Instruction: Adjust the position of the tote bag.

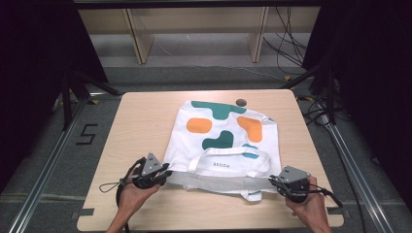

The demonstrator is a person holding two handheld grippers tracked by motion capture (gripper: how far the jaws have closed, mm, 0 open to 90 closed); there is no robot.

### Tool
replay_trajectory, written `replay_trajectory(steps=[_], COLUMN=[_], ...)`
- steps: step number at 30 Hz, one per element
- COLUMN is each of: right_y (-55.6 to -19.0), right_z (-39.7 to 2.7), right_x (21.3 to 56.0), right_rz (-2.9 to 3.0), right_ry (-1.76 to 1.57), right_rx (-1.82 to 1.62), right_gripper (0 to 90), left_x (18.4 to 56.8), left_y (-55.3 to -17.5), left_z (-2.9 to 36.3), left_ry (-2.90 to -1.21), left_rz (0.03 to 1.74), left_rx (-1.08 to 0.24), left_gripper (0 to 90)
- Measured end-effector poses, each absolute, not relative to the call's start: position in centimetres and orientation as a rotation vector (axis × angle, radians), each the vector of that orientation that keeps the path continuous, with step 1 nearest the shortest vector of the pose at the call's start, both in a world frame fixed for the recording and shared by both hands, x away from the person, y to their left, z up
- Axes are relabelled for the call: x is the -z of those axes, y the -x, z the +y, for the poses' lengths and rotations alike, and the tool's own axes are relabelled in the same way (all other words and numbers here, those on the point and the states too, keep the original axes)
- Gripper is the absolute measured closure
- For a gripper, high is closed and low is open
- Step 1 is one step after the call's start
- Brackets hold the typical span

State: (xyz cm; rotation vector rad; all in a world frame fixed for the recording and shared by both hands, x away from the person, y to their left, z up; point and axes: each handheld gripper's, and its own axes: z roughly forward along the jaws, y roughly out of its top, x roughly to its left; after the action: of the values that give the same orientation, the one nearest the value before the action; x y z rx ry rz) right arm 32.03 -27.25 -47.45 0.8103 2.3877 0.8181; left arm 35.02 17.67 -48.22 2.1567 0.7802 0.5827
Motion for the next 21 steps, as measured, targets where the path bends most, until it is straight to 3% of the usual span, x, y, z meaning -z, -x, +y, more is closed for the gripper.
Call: replay_trajectory(steps=[5, 7, 10, 14, 21], right_y=[-32.3, -32.2, -32.2, -31.6, -32.1], right_z=[-27.6, -27.7, -27.9, -28.0, -28.9], right_x=[46.7, 46.9, 47.5, 48.4, 47.0], right_rz=[2.343, 2.348, 2.355, 2.368, 2.312], right_ry=[-0.805, -0.851, -0.861, -0.881, -0.799], right_rx=[-0.896, -0.893, -0.85, -0.764, -0.808], right_gripper=[87.5, 83.8, 74.3, 71.8, 85.4], left_x=[49.6, 50.0, 49.9, 49.9, 48.9], left_y=[-34.5, -34.6, -34.8, -34.9, -33.5], left_z=[18.2, 18.2, 18.1, 18.2, 17.9], left_ry=[-2.214, -2.258, -2.211, -2.213, -2.215], left_rz=[0.813, 0.82, 0.831, 0.812, 0.754], left_rx=[-0.646, -0.661, -0.675, -0.669, -0.652], left_gripper=[61.0, 58.5, 69.5, 77.9, 81.3])
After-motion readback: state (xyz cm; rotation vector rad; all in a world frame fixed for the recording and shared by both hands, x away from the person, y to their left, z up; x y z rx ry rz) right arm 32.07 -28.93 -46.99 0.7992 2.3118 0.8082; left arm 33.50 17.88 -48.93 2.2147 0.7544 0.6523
